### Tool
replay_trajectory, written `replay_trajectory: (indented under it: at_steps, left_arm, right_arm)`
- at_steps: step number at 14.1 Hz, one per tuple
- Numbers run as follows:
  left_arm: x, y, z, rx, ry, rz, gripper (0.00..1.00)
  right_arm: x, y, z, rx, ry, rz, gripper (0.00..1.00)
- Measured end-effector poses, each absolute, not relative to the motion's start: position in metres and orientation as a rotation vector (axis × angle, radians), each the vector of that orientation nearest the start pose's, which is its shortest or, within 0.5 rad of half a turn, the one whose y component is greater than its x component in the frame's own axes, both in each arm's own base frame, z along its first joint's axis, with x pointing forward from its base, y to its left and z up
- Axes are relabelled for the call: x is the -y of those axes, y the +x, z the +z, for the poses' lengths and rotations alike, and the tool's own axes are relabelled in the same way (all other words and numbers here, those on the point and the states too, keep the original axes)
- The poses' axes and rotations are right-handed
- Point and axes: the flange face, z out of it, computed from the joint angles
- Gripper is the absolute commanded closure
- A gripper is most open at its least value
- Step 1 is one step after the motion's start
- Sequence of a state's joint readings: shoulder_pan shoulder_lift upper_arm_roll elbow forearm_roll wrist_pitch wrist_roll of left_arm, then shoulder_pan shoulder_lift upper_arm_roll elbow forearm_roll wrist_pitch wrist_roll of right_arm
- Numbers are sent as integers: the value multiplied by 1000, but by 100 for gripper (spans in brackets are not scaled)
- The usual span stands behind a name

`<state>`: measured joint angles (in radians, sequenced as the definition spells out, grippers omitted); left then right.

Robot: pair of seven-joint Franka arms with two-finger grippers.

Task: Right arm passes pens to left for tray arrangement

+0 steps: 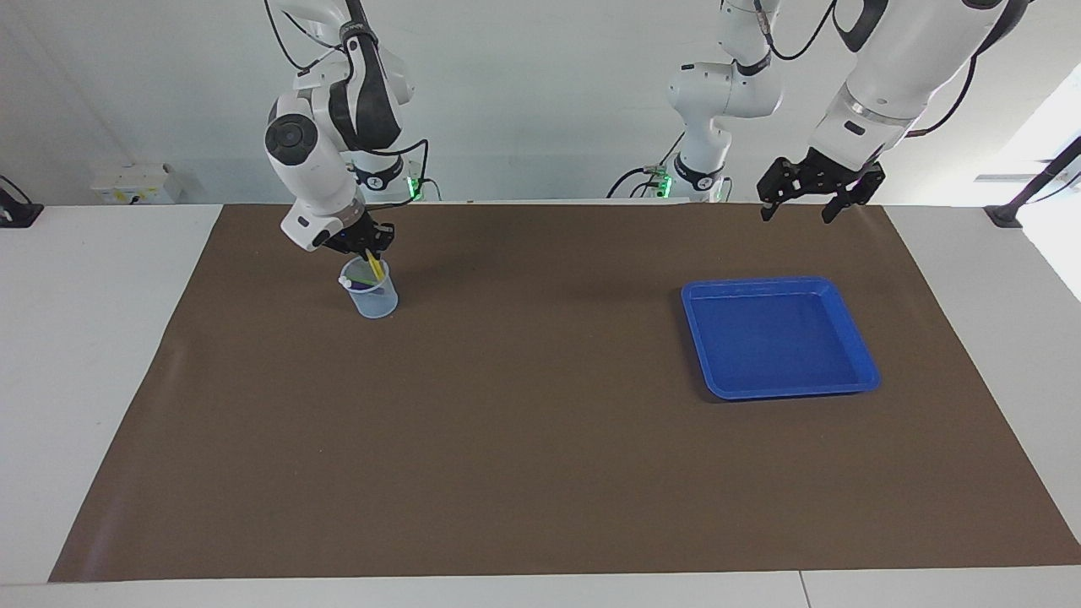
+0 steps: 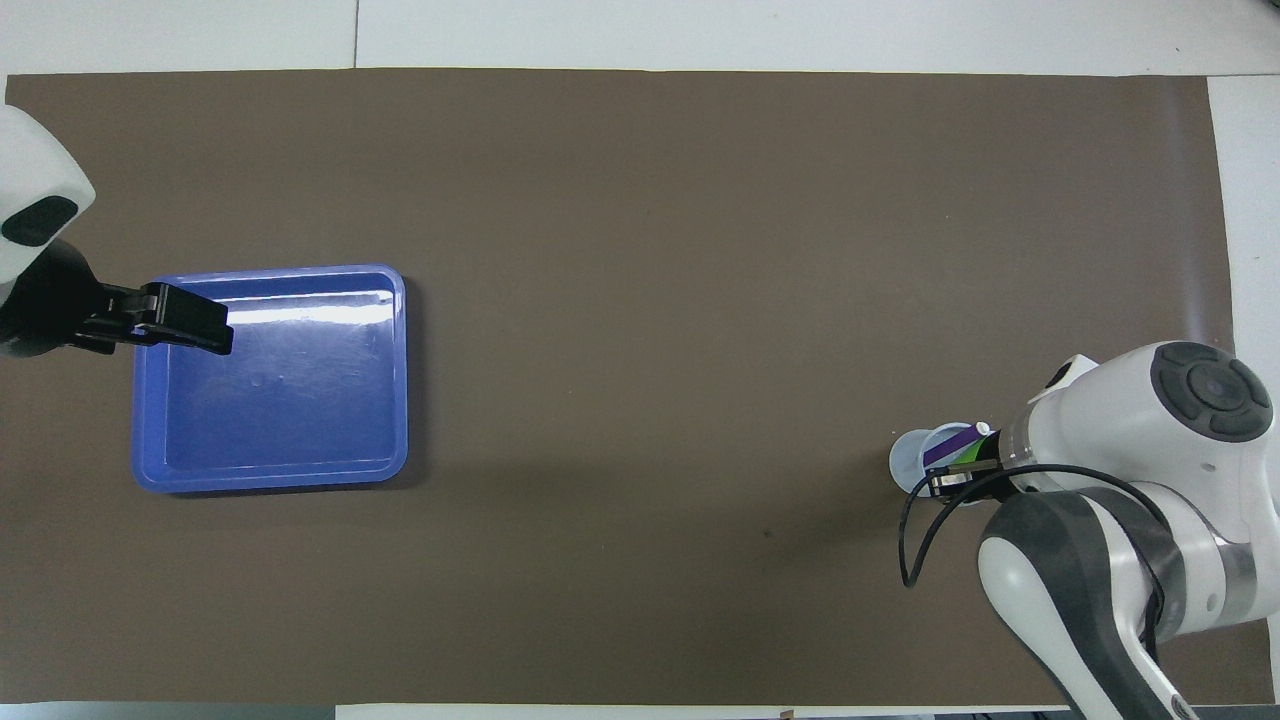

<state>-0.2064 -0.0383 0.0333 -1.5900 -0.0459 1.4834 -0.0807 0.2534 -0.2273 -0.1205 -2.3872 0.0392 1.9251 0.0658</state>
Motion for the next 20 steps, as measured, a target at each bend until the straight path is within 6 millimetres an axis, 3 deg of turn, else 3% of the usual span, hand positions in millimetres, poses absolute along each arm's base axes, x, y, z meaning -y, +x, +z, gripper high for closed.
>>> replay_trajectory:
  at_steps: [4,8,10,12,15,20]
  left_arm:
    - [94,524,628,-141,-3174,126,0]
    - [92,525,628,-135,-3174,127,0]
    - [87,525,628,-119,-3174,129,0]
    - [85,525,625,-107,-3174,139,0]
    - [87,523,622,-47,-3172,151,0]
    - [113,516,616,346,-3248,243,0]
  right_arm:
    - [-54,438,402,74,-3088,371,100]
    - [-29,478,493,53,-3091,333,100]
    - [-31,492,532,35,-3052,252,100]
    - [-48,502,550,4,-2920,194,100]
    - [-84,516,556,-148,-2754,129,100]
    - [-147,529,568,-532,-2430,137,100]
